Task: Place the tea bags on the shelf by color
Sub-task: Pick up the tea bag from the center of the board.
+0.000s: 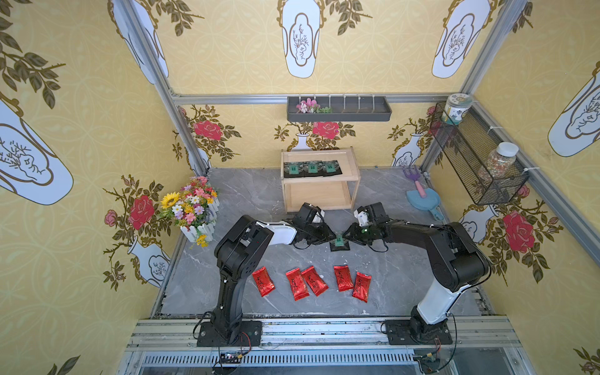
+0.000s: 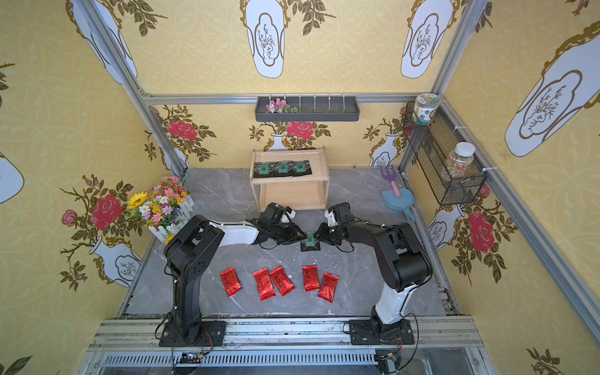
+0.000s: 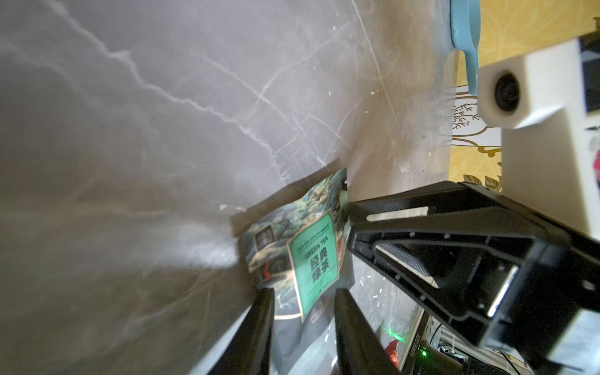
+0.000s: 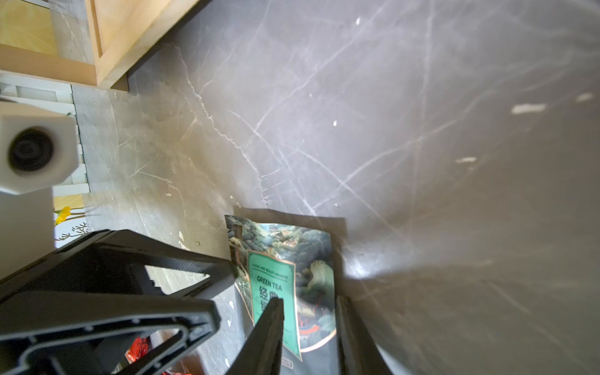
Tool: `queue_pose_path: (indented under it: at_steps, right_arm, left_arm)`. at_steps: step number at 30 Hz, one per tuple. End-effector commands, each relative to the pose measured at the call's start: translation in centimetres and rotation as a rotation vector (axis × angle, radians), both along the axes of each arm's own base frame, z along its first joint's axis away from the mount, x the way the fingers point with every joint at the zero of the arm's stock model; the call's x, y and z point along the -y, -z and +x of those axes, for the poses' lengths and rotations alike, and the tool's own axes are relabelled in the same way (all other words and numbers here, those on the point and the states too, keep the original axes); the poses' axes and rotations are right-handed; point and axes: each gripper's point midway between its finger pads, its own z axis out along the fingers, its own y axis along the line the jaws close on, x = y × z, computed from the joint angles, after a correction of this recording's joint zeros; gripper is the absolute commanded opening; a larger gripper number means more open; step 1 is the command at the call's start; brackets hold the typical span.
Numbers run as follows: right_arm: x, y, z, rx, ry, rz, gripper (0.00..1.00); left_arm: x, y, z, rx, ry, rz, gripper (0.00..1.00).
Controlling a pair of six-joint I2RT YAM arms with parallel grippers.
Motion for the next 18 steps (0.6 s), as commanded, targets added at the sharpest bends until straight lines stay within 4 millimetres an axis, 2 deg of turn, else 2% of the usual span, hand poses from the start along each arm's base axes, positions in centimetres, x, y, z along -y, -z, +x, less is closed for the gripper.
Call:
queue_pose_path:
  at_steps: [1,5,12,18]
  right_arm:
    - [0.4,0.7,-0.9,-0.046,-0.001,-0.033,0.34]
    - [0.1,0.2,-1.0,-0.038,-0.008,-0.015,0.34]
    - [-0.8,0.5,-1.1,-0.044,-0.025,0.016,0.34]
    - [-0.9,0.8,-1.3,-0.047,-0.027,0.022,0.34]
  left_arm:
    - [-0.6,-1.0,0.2,0.025,-0.027,0.006,0.37]
    - [-1.6,-0.7,0.0,0.019,-0.055,0.044,0.38]
    - [-2.3,1.8,-0.3,-0.042,-0.067,0.085,0.38]
    - [-1.8,2.2,-0.2,-0.053,-0.053,0.070,0.38]
